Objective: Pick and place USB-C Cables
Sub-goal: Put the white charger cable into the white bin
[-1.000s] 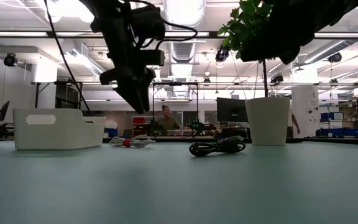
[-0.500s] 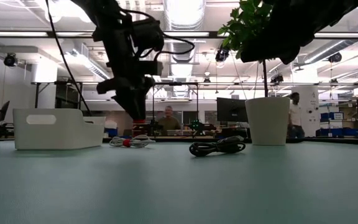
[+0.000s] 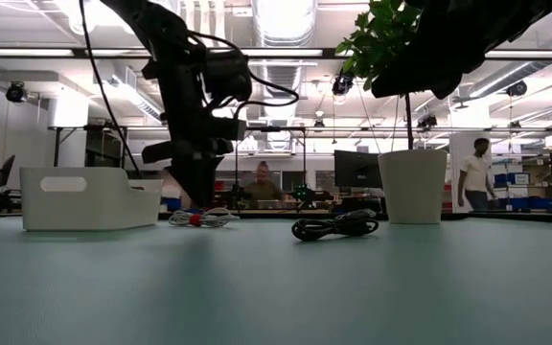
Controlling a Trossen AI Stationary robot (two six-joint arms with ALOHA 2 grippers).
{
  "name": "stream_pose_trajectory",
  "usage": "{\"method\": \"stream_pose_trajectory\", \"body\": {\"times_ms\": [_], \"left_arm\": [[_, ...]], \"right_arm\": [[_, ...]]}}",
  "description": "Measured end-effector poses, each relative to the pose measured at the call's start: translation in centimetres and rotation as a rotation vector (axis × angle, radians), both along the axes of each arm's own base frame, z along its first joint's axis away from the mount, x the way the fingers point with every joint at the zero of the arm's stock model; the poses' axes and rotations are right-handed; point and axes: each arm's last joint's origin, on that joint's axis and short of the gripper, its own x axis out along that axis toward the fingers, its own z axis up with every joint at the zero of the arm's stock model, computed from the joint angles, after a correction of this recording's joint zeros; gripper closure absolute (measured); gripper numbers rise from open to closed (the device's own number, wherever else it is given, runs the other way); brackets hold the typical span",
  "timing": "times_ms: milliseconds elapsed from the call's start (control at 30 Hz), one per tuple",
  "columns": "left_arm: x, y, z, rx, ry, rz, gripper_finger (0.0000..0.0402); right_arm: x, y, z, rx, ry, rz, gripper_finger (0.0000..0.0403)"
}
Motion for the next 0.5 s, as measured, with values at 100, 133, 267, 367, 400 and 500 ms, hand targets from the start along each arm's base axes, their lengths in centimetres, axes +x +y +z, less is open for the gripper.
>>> {"method": "stream_pose_trajectory", "body": {"times_ms": [100, 133, 267, 367, 400, 500], "left_arm": [[-0.1, 0.2, -0.1, 0.007, 0.004, -0.014, 0.0249], [0.0, 0.3, -0.1, 0.016, -0.003, -0.012, 0.0233], [0.1, 1.0, 0.0, 0.045, -0.026, -0.001, 0.0186], [0.1, 1.4, 0.0, 0.06, -0.046, -0.005, 0.0177], [0.2, 1.6, 0.1, 0.062, -0.053, -0.003, 0.0177], [0.1, 1.9, 0.0, 0.065, -0.062, 0.008, 0.018]], "right_arm": [[0.0, 0.0, 0.0, -0.001, 0.0, 0.001, 0.0337], [0.0, 0.0, 0.0, -0.003, 0.001, 0.002, 0.0337], [0.0, 0.0, 0.0, -0.019, 0.004, 0.01, 0.0337], [0.0, 0.0, 0.0, -0.022, 0.005, 0.011, 0.0337], [0.0, 0.0, 0.0, -0.022, 0.005, 0.011, 0.0337], [0.0, 0.0, 0.0, -0.022, 0.005, 0.011, 0.0337]]}}
